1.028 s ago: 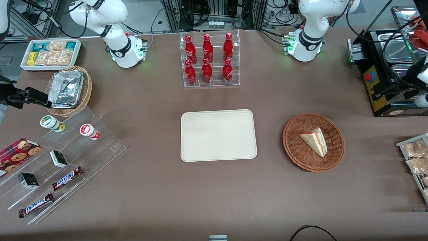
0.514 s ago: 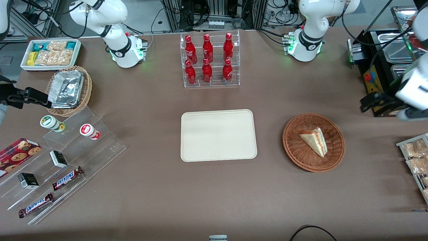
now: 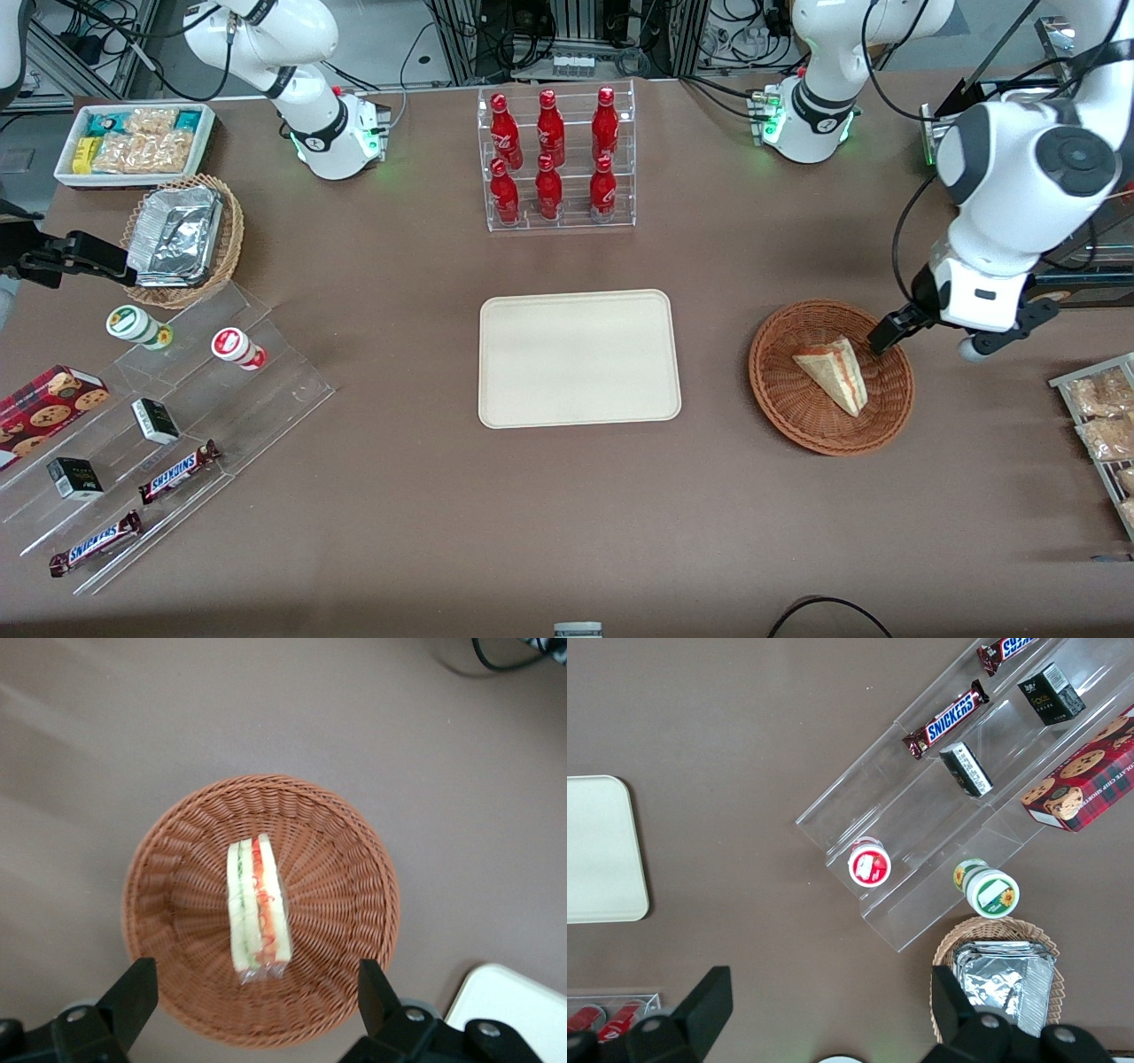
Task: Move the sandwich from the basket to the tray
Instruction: 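Lower the left gripper over the wrapped sandwich and close on it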
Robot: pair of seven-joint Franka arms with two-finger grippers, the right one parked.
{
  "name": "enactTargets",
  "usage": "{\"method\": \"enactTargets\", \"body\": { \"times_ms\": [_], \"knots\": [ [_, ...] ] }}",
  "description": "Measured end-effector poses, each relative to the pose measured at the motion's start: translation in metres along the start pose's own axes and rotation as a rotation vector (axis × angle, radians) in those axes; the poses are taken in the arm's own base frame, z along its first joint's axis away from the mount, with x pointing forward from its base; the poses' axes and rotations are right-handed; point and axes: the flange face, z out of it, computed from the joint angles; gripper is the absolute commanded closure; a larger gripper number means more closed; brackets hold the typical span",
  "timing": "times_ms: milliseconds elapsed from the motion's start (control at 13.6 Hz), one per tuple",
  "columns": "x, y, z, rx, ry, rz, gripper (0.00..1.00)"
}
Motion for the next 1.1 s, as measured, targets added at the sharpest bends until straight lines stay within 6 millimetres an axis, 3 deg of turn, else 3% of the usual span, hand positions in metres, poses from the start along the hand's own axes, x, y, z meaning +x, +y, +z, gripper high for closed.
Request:
{"method": "enactTargets", "body": {
  "times_ms": [587,1101],
  "knots": [
    [-0.019,0.000,0.091,0.029,-0.062,-0.083,0.00],
    [-0.023,-0.001,0.136,0.037,-0.085,-0.089,0.00]
  ]
}}
